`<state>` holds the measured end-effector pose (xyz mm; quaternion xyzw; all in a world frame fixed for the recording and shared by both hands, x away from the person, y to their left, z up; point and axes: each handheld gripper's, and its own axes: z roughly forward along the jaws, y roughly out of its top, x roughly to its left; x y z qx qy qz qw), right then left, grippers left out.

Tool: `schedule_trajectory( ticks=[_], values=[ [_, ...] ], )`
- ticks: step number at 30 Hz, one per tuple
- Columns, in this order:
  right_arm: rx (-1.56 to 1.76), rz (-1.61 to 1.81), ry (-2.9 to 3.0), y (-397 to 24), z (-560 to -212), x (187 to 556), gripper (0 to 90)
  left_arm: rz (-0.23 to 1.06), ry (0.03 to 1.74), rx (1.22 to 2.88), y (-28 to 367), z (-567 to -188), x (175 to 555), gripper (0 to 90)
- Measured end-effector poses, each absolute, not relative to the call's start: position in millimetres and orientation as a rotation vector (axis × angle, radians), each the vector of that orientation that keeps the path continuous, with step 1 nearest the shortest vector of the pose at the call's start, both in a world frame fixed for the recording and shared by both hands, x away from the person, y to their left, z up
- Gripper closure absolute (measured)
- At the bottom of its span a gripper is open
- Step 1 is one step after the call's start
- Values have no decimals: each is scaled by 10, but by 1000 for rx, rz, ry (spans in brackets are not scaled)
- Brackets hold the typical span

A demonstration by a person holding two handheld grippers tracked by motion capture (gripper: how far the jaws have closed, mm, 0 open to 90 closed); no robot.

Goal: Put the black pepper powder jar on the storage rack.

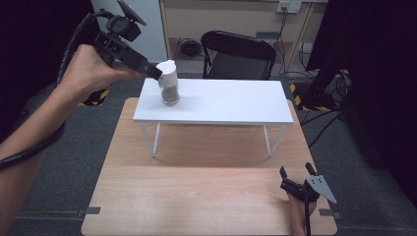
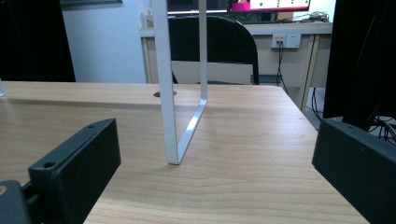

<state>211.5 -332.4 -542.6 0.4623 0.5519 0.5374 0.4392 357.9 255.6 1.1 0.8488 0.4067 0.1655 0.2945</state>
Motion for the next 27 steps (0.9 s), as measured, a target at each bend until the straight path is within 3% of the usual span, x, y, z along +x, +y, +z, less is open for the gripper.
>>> schedule_trajectory(
  ticks=[16, 27],
  values=[
    [1151, 1334, 1369, -3321, -5426, 2109, 12, 459, 1066, 2203, 2770, -43, 3237, 114],
    [1153, 1330, 1370, -3318, -5423, 2106, 12, 449, 1066, 2197, 2815, -81, 3205, 115]
  ],
)
